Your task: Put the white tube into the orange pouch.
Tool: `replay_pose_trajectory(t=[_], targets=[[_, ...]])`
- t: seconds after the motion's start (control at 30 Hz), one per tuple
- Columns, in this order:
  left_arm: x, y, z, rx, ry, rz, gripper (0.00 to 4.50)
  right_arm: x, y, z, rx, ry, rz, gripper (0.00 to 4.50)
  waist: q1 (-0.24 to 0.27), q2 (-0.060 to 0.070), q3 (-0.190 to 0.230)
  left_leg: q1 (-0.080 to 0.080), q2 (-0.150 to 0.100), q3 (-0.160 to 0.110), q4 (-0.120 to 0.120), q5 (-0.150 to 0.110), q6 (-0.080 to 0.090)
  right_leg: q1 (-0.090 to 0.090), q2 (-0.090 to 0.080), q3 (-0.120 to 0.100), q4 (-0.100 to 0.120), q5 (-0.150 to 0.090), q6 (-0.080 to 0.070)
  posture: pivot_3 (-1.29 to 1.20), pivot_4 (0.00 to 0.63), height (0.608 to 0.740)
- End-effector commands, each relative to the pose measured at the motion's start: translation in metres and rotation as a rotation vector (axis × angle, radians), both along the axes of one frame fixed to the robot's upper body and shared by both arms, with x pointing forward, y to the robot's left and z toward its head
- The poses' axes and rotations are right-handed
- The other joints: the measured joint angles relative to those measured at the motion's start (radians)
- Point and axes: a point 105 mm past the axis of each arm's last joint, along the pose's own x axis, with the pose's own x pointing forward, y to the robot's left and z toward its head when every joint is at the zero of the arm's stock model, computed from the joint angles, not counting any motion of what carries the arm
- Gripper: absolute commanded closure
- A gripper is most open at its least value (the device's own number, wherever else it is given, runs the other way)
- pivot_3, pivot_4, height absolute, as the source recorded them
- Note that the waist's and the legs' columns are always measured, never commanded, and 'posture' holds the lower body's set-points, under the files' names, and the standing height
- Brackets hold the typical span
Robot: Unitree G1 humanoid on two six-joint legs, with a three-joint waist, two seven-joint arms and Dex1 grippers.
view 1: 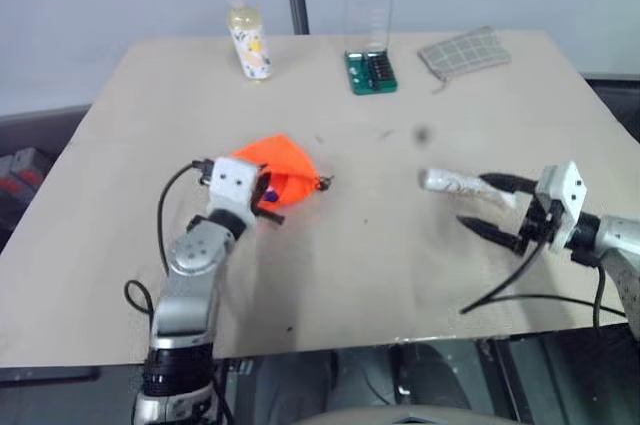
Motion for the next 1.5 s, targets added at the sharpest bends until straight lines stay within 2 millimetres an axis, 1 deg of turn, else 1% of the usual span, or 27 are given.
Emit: replay_pose_trajectory(t=[0.03, 0.13, 0.27, 0.33, 0.37, 0.47, 0.57, 0.63, 0.67, 0.7, 0.77, 0.8, 0.83, 0.9, 0.93, 0.97, 1.03, 1.1, 1.23, 1.3, 1.37, 1.4, 1.5], targets=[[-0.003, -0.009, 0.018, -0.041, -0.001, -0.090, 4.40, 0.009, -0.007, -0.004, -0.126, -0.017, 0.013, 0.00, 0.000, 0.000, 0.000, 0.000, 0.000, 0.000, 0.000, 0.000, 0.000, 0.000, 0.000, 0.000, 0.000, 0.000, 0.000, 0.00, 0.150, 0.740], [-0.002, -0.010, 0.014, -0.033, 0.040, -0.134, 4.40, 0.026, -0.011, -0.007, -0.184, 0.006, 0.010, 0.00, -0.007, 0.000, 0.000, 0.000, -0.001, 0.001, 0.000, 0.000, 0.000, 0.000, 0.000, 0.001, 0.000, 0.000, 0.000, 0.00, 0.150, 0.740], [-0.001, -0.012, 0.011, 0.001, 0.071, -0.176, 4.40, 0.053, -0.013, -0.010, -0.207, 0.047, -0.012, 0.00, -0.022, -0.001, 0.001, 0.001, -0.001, 0.001, 0.000, 0.000, 0.000, 0.000, 0.000, 0.001, 0.000, 0.000, 0.000, 0.00, 0.150, 0.740], [-0.001, -0.013, 0.011, 0.011, 0.074, -0.185, 4.40, 0.062, -0.013, -0.015, -0.217, 0.083, -0.008, 0.00, -0.024, -0.001, 0.001, 0.001, -0.001, 0.001, 0.000, 0.000, 0.000, 0.000, 0.000, 0.001, 0.000, 0.000, 0.000, 0.00, 0.150, 0.740], [0.000, -0.014, 0.011, 0.012, 0.073, -0.186, 4.40, 0.065, -0.014, -0.019, -0.236, 0.102, -0.005, 0.00, -0.025, -0.001, 0.001, 0.001, -0.001, 0.001, 0.000, 0.000, 0.000, 0.000, 0.000, 0.001, 0.000, 0.000, -0.001, 0.00, 0.150, 0.740], [-0.001, -0.015, 0.011, 0.016, 0.075, -0.191, 4.40, 0.063, -0.014, -0.038, -0.296, 0.222, 0.059, 0.00, -0.023, -0.001, 0.001, 0.000, -0.002, 0.000, -0.001, 0.000, 0.000, 0.000, -0.001, 0.001, 0.000, 0.000, -0.001, 0.00, 0.150, 0.740], [-0.002, -0.016, 0.009, 0.017, 0.077, -0.187, 4.40, 0.068, -0.018, -0.052, -0.325, 0.310, 0.047, 0.00, -0.024, -0.001, 0.001, -0.001, -0.002, 0.000, -0.001, 0.000, 0.000, 0.000, -0.002, 0.001, -0.001, 0.000, -0.001, 0.00, 0.150, 0.740], [-0.004, -0.015, 0.011, 0.008, 0.075, -0.181, 4.50, 0.073, -0.020, -0.056, -0.324, 0.325, 0.031, 0.52, -0.024, -0.001, 0.001, 0.000, -0.003, 0.001, -0.001, 0.000, 0.000, 0.000, -0.002, 0.002, -0.001, 0.000, -0.001, 0.00, 0.150, 0.740], [-0.005, -0.015, 0.012, 0.010, 0.073, -0.184, 4.50, 0.074, -0.020, -0.056, -0.315, 0.323, 0.030, 0.70, -0.025, -0.001, 0.001, 0.000, -0.003, 0.000, -0.001, 0.000, 0.000, 0.000, -0.002, 0.001, -0.002, 0.000, -0.001, 0.00, 0.150, 0.740], [-0.007, -0.015, 0.012, 0.016, 0.071, -0.187, 4.50, 0.075, -0.019, -0.056, -0.307, 0.326, 0.036, 1.09, -0.025, -0.001, 0.001, 0.000, -0.003, 0.000, -0.001, 0.000, 0.000, 0.000, -0.002, 0.001, -0.002, 0.000, -0.001, 0.00, 0.150, 0.740], [-0.009, -0.014, 0.012, 0.021, 0.072, -0.188, 4.50, 0.075, -0.017, -0.057, -0.298, 0.322, 0.046, 2.07, -0.025, -0.001, 0.001, 0.001, -0.003, 0.000, -0.001, 0.000, 0.000, 0.000, -0.002, 0.001, -0.001, 0.000, -0.001, 0.00, 0.150, 0.740], [-0.010, -0.014, 0.012, 0.022, 0.073, -0.187, 4.50, 0.075, -0.016, -0.057, -0.296, 0.317, 0.049, 2.48, -0.026, -0.001, 0.001, 0.001, -0.003, 0.000, -0.001, 0.000, 0.000, 0.000, -0.002, 0.001, -0.001, 0.000, -0.001, 0.00, 0.150, 0.740], [-0.011, -0.013, 0.011, 0.023, 0.075, -0.186, 4.50, 0.074, -0.015, -0.057, -0.295, 0.314, 0.055, 3.09, -0.026, -0.001, 0.001, 0.001, -0.003, 0.000, -0.001, 0.000, 0.000, 0.000, -0.002, 0.001, 0.000, 0.000, -0.001, 0.00, 0.150, 0.740], [-0.011, -0.011, 0.011, 0.024, 0.078, -0.185, 4.50, 0.074, -0.010, -0.053, -0.289, 0.280, 0.067, 4.01, -0.026, -0.002, 0.001, 0.001, -0.003, 0.000, -0.001, 0.000, 0.000, 0.001, -0.002, 0.001, 0.000, 0.001, -0.001, 0.00, 0.150, 0.740], [-0.011, -0.011, 0.011, 0.022, 0.079, -0.186, 4.50, 0.073, -0.006, -0.050, -0.281, 0.263, 0.077, 4.18, -0.026, -0.002, 0.001, 0.002, -0.003, 0.000, -0.001, 0.000, 0.000, 0.002, -0.002, 0.001, 0.000, 0.001, -0.001, 0.00, 0.150, 0.740], [-0.011, -0.011, 0.012, 0.020, 0.080, -0.187, 4.50, 0.073, -0.004, -0.047, -0.275, 0.253, 0.084, 4.19, -0.026, -0.002, 0.001, 0.002, -0.003, -0.001, -0.001, 0.000, 0.000, 0.002, -0.002, 0.001, 0.000, 0.001, -0.001, 0.00, 0.150, 0.740], [-0.009, -0.011, 0.015, 0.001, 0.078, -0.192, 4.50, 0.071, 0.016, -0.034, -0.253, 0.167, 0.136, 4.19, -0.028, -0.002, 0.001, 0.002, -0.003, 0.000, -0.001, 0.000, 0.000, 0.002, -0.002, 0.001, 0.000, 0.001, -0.001, 0.00, 0.150, 0.740], [-0.008, -0.012, 0.017, -0.009, 0.075, -0.201, 4.50, 0.062, 0.041, -0.019, -0.202, 0.104, 0.202, 4.19, -0.030, -0.001, 0.001, 0.001, -0.002, -0.001, -0.001, 0.000, 0.000, 0.001, -0.001, 0.001, 0.000, 0.001, -0.001, 0.00, 0.150, 0.740], [-0.003, -0.017, 0.022, -0.026, 0.059, -0.222, 4.50, 0.038, 0.094, -0.010, -0.178, 0.081, 0.307, 4.19, -0.026, 0.000, 0.002, -0.001, 0.001, -0.003, -0.002, 0.000, 0.000, -0.003, -0.001, 0.001, 0.001, 0.001, -0.001, 0.00, 0.150, 0.740], [-0.003, -0.020, 0.023, -0.025, 0.059, -0.237, 4.50, 0.026, 0.118, 0.001, -0.133, 0.058, 0.366, 4.19, -0.024, 0.000, 0.002, -0.001, 0.001, -0.005, -0.001, 0.000, -0.001, -0.003, -0.002, 0.001, 0.001, 0.001, -0.001, 0.00, 0.150, 0.740], [-0.003, -0.022, 0.025, -0.009, 0.053, -0.250, 4.50, 0.020, 0.137, 0.010, -0.085, 0.038, 0.393, 4.19, -0.023, -0.001, 0.002, -0.002, 0.000, -0.006, -0.001, 0.000, -0.001, -0.003, -0.002, 0.001, 0.000, 0.001, -0.001, 0.00, 0.150, 0.740], [-0.003, -0.022, 0.026, -0.005, 0.050, -0.254, 4.50, 0.018, 0.145, 0.010, -0.096, 0.031, 0.400, 4.19, -0.023, -0.001, 0.002, -0.002, 0.000, -0.006, -0.001, 0.000, 0.000, -0.003, -0.002, 0.001, 0.000, 0.001, -0.001, 0.00, 0.150, 0.740], [-0.003, -0.024, 0.029, -0.004, 0.044, -0.265, 4.50, 0.017, 0.155, -0.002, -0.158, 0.044, 0.400, 4.19, -0.020, -0.001, 0.002, -0.002, -0.002, -0.006, -0.001, 0.000, -0.001, -0.003, -0.003, 0.000, 0.000, 0.001, -0.001, 0.00, 0.150, 0.740]])
